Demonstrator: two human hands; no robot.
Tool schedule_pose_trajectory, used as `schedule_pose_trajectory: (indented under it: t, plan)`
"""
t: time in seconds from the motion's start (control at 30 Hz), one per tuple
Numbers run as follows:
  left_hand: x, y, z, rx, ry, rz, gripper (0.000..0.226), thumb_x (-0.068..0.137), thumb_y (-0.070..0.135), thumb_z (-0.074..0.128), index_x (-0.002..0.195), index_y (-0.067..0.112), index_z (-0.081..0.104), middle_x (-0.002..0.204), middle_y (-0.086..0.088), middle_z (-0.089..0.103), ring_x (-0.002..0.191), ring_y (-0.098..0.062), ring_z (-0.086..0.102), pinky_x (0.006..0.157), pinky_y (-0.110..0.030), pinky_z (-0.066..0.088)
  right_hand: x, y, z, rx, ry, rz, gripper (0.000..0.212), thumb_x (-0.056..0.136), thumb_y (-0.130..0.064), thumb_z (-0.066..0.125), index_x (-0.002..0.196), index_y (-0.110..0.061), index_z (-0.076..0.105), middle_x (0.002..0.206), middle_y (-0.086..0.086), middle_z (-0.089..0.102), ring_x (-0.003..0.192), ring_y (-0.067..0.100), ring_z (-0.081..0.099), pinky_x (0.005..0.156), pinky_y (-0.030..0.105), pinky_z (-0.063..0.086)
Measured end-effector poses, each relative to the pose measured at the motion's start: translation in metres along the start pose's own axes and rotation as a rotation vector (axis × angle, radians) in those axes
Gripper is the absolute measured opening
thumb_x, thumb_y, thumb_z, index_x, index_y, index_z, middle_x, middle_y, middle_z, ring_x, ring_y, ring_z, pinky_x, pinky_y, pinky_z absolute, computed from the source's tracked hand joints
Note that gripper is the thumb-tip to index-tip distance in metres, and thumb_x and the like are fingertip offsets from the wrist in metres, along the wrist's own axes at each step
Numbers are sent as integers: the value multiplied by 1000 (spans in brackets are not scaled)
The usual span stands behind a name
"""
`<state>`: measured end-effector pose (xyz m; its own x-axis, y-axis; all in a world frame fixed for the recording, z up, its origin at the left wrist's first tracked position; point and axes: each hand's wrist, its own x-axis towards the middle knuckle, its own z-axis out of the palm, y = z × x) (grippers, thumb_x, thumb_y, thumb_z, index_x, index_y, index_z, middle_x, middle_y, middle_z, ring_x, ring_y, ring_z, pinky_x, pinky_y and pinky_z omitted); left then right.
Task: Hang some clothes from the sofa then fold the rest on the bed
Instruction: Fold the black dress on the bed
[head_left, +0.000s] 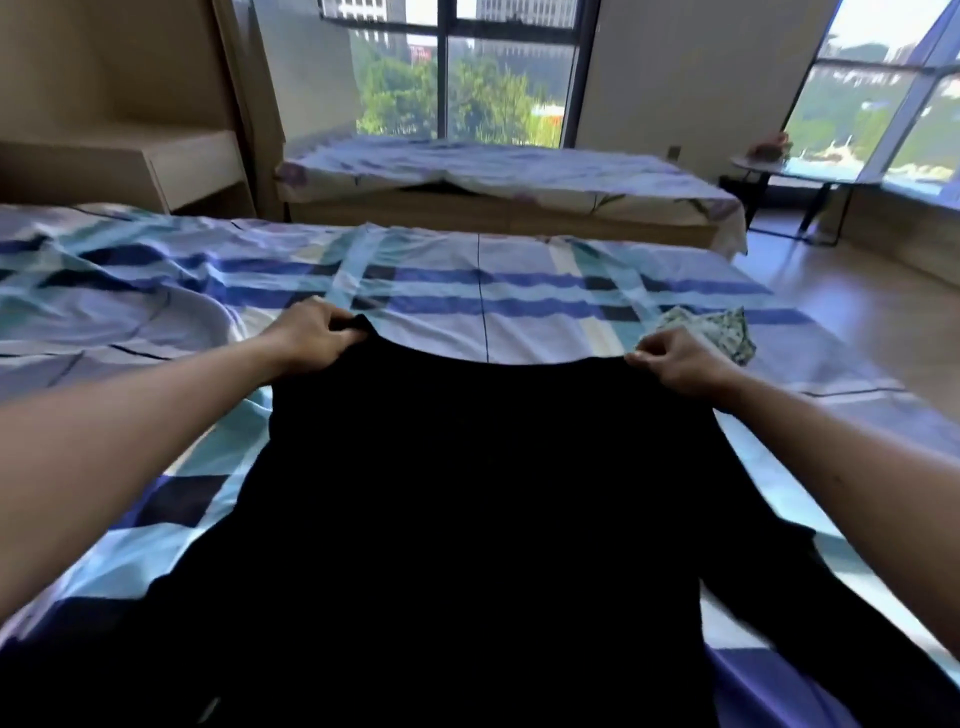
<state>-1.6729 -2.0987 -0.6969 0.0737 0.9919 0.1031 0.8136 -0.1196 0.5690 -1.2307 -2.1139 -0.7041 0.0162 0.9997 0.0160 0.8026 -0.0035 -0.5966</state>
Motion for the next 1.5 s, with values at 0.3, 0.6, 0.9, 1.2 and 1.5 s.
schedule_pose_trajectory:
  t: [0.3,0.6,0.9,1.2,1.5]
  plan:
    - [11,49,92,538,126,-52,57,88,46,66,132,14,50,140,-18,44,132,-38,37,107,-47,30,10,33,33,-127,53,111,55,97,-39,64,140,-7,49,138,20,54,126,35,53,102,36,41]
    - [-98,217,210,258,-251,601,33,92,40,61,120,23,59,126,-4,52,123,-27,44,102,-41,35,-144,132,-40,40,-224,416,34,93,-33,70,98,1,63,81,16,60,66,25,57,56,27,42]
    - [-174,282,277,358,-520,725,43,94,39,58,134,23,54,136,-4,46,126,-28,45,104,-46,41,-278,151,-64,317,-588,493,15,93,-25,71,84,-14,67,76,5,60,65,13,56,62,23,46]
    - [-175,290,275,350,-500,682,84,94,36,62,160,18,14,167,-9,12,153,-29,12,121,-46,24,-282,169,-135,565,-121,442,15,96,-30,65,90,-16,63,82,7,60,67,15,57,58,27,46]
    - [-164,276,285,489,-588,566,85,95,53,55,161,22,10,169,-2,-1,156,-27,-1,122,-55,17,-320,232,-149,-24,-383,738,19,81,-30,82,67,-20,73,66,-6,50,67,11,42,56,23,33]
